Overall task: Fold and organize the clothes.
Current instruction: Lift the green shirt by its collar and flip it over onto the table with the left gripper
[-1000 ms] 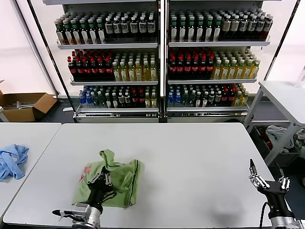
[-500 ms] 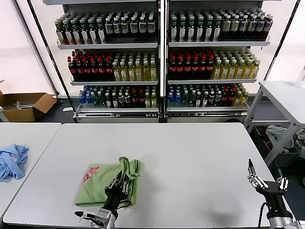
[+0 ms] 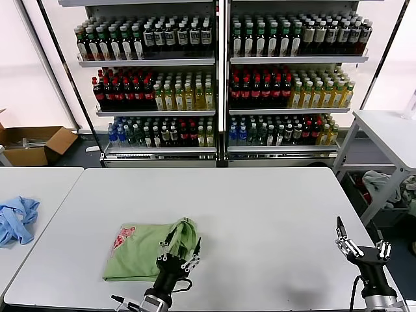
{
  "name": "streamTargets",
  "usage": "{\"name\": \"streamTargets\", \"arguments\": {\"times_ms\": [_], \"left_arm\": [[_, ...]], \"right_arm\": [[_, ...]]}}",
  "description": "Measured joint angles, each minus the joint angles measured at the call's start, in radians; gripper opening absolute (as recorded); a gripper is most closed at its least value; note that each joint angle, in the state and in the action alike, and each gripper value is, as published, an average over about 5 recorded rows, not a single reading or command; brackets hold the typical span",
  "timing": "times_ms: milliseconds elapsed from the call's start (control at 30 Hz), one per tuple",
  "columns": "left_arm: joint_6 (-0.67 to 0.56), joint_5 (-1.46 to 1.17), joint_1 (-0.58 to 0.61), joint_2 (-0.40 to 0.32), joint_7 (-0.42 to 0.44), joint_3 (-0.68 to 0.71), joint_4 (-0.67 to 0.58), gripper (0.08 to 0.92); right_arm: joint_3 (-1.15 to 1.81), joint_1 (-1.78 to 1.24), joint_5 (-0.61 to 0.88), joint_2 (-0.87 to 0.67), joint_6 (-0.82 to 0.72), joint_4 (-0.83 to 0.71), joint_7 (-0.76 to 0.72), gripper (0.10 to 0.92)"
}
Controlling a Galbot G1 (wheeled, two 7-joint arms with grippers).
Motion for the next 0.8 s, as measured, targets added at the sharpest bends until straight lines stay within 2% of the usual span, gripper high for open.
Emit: {"name": "streamTargets", "arguments": {"times_ms": [100,200,533,800], "left_arm": [[-0.009,0.0,0.009,0.003,0.005,0.008,-0.034,0.786],[-0.009,-0.001,0.012,0.008,0.003,-0.002,-0.057,0.817],[0.045,-0.155,0.06,0.066,-0.016,-0.177,-0.069,0.823],[0.126,-0.355,0.082,0.11,-0.022,-0.368,-0.009,0.823]], "right_arm": [[-0.001,0.002,0.0,-0.001,0.0,0.001,0.0,0.823],[0.0,0.002,0.002,-0.004,0.001,0.001,0.0,0.823],[0.01,0.004,0.007,-0.012,0.001,0.001,0.001,0.823],[0.014,0.002,0.008,-0.012,-0.001,0.003,0.002,0.823]]}}
